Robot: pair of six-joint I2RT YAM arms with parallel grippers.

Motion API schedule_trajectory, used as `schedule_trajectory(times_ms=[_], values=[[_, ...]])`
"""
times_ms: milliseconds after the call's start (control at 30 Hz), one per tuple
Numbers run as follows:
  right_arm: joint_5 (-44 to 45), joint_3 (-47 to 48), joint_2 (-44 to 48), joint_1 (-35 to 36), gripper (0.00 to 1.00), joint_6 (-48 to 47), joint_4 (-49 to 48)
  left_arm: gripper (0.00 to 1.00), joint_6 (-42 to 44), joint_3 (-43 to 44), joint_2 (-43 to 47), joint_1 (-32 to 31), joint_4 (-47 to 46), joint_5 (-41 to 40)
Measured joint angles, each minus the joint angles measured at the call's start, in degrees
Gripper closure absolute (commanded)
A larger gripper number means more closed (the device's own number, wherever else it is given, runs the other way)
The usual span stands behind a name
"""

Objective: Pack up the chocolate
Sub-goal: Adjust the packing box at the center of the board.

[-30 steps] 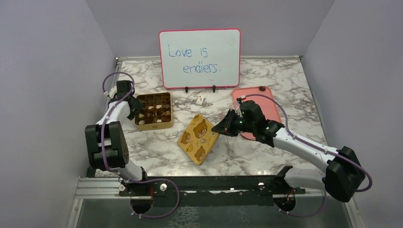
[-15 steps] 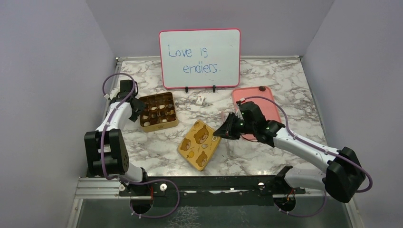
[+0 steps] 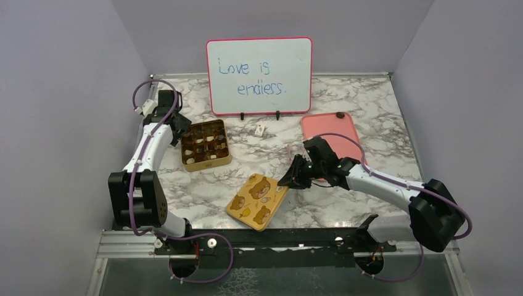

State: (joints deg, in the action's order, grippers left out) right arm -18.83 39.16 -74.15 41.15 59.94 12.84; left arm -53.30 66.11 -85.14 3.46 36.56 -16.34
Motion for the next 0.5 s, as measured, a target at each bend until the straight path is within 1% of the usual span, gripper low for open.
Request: schedule_trajectory(times_ms=[167, 300, 333, 433, 500], values=[[-0.1, -1.1, -0.6, 0.0, 0.77, 0.2, -1.6, 0.41, 3.5, 1.8, 0.0, -6.5, 0.5, -0.5], [-0.2, -2.1, -2.0, 0.0, 0.77, -0.7, -5.8, 0.41, 7.0, 2.7, 0.2, -11.4, 0.5, 0.3], [-0.2, -2.4, -2.5, 0.0, 0.76, -1.2, -7.4, 0.41, 7.7, 2.8, 0.3, -12.0, 0.5, 0.7], [-0.1, -3.3, -4.0, 0.0, 0.67, -2.8, -12.0, 0.41, 10.2, 2.8, 1.4, -12.6, 0.9, 2.2], [0.5, -3.0, -5.8, 0.0, 0.61, -4.5, -13.2, 0.41, 11.4, 3.0, 2.1, -12.5, 1.2, 3.1]])
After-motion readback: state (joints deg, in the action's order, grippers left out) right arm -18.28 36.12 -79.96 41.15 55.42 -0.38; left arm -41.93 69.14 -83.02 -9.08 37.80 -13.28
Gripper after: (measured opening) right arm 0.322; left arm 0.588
